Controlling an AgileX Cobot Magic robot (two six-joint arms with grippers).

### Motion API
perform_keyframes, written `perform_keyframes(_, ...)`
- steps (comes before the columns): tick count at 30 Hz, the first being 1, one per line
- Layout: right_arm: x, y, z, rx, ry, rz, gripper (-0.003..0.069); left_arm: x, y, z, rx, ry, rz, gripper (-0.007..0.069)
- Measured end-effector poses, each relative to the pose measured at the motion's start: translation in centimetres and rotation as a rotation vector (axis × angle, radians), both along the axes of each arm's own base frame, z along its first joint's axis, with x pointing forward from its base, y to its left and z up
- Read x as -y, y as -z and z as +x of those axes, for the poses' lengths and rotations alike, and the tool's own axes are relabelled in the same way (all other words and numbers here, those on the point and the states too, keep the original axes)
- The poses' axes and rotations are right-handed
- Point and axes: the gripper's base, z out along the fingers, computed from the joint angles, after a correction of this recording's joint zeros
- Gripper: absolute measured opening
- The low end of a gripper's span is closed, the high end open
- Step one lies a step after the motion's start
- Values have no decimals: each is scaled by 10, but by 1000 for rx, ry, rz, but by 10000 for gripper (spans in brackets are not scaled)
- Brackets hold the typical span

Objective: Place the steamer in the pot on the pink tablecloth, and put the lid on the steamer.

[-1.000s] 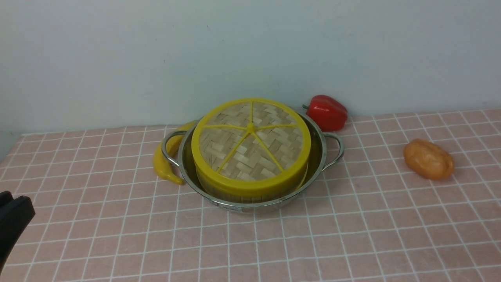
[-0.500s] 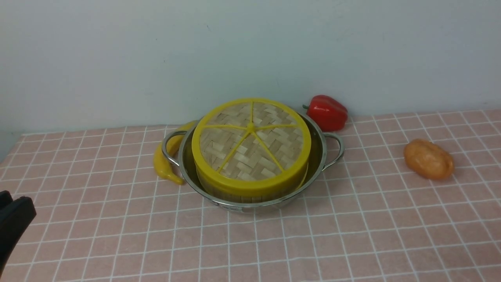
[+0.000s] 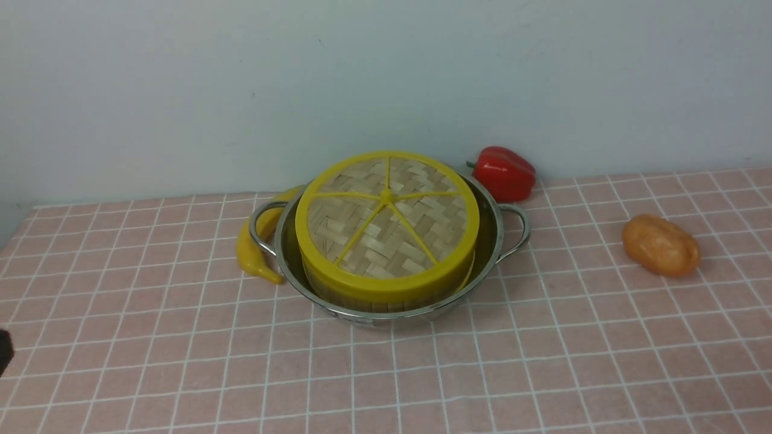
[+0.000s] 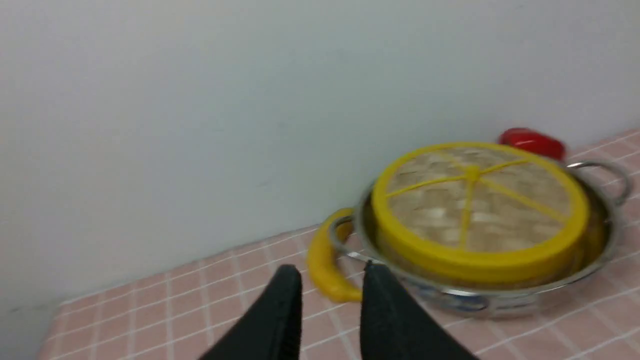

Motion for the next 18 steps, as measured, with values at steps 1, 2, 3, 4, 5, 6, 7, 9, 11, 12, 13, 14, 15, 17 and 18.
perform_keyframes(1, 0, 0, 0, 0, 0, 0, 207, -4, 19, -3, -9, -61, 26, 174)
perform_keyframes(2, 0, 0, 0, 0, 0, 0, 211, -5, 33, -4, -22, -93, 35, 178)
perform_keyframes(3, 0, 0, 0, 1, 0, 0, 213, -7, 48, -5, -37, -118, 43, 181)
perform_keyframes(4, 0, 0, 0, 1, 0, 0, 215, -7, 59, -4, -45, -134, 49, 181)
perform_keyframes(5, 0, 0, 0, 1, 0, 0, 217, -8, 71, -3, -56, -150, 52, 184)
perform_keyframes(6, 0, 0, 0, 1, 0, 0, 221, -9, 85, -1, -74, -162, 55, 188)
perform_keyframes(7, 0, 0, 0, 2, 0, 0, 223, -10, 93, 1, -80, -167, 56, 190)
perform_keyframes(9, 0, 0, 0, 2, 0, 0, 226, -10, 103, 3, -92, -171, 57, 191)
perform_keyframes(11, 0, 0, 0, 2, 0, 0, 230, -11, 119, 6, -112, -174, 58, 191)
perform_keyframes(12, 0, 0, 0, 2, 0, 0, 233, -11, 123, 6, -123, -174, 60, 192)
perform_keyframes(13, 0, 0, 0, 2, 0, 0, 234, -11, 123, 6, -121, -174, 60, 192)
perform_keyframes(14, 0, 0, 0, 2, 0, 0, 237, -11, 124, 6, -119, -175, 60, 199)
perform_keyframes(15, 0, 0, 0, 2, 0, 0, 237, -11, 123, 6, -113, -175, 60, 201)
perform_keyframes(17, 0, 0, 0, 2, 0, 0, 239, -11, 122, 6, -106, -176, 60, 201)
perform_keyframes(18, 0, 0, 0, 2, 0, 0, 239, -11, 122, 6, -106, -176, 60, 201)
